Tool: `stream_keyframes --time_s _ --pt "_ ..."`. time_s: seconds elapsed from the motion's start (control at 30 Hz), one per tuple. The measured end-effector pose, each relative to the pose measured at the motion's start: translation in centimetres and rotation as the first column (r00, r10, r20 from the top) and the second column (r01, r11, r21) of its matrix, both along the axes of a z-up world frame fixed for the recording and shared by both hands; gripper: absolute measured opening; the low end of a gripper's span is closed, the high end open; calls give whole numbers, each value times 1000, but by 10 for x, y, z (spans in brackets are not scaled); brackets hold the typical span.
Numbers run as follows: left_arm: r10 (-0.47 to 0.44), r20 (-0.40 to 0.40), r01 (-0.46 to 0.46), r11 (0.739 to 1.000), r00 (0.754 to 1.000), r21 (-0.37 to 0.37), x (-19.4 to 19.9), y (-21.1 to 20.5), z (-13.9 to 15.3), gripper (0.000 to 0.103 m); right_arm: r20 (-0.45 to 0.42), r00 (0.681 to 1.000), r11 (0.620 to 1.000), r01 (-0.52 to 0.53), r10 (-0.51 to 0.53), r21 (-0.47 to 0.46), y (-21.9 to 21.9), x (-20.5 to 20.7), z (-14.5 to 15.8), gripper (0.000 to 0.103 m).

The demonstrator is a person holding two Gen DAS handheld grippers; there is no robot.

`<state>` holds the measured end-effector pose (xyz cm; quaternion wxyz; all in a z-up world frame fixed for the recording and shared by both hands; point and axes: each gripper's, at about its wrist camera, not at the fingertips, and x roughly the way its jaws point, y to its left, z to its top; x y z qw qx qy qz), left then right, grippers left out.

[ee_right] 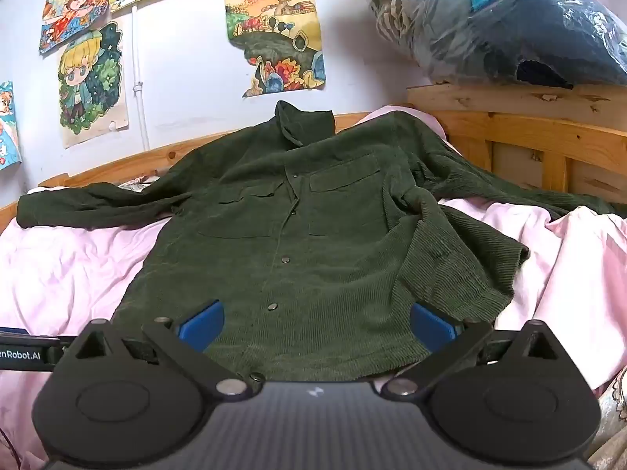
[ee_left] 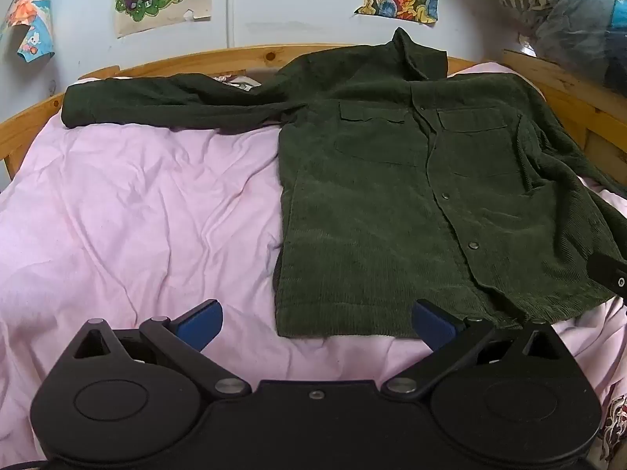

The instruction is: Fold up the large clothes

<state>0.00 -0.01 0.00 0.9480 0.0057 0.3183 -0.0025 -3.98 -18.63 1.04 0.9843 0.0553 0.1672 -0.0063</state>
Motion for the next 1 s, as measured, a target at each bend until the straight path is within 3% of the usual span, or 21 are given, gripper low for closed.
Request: stream_keyframes --time_s 1.0 --pt "4 -12 -4 1000 1000 -14 1 3 -2 102 0 1000 1000 -1 1 -2 -1 1 2 103"
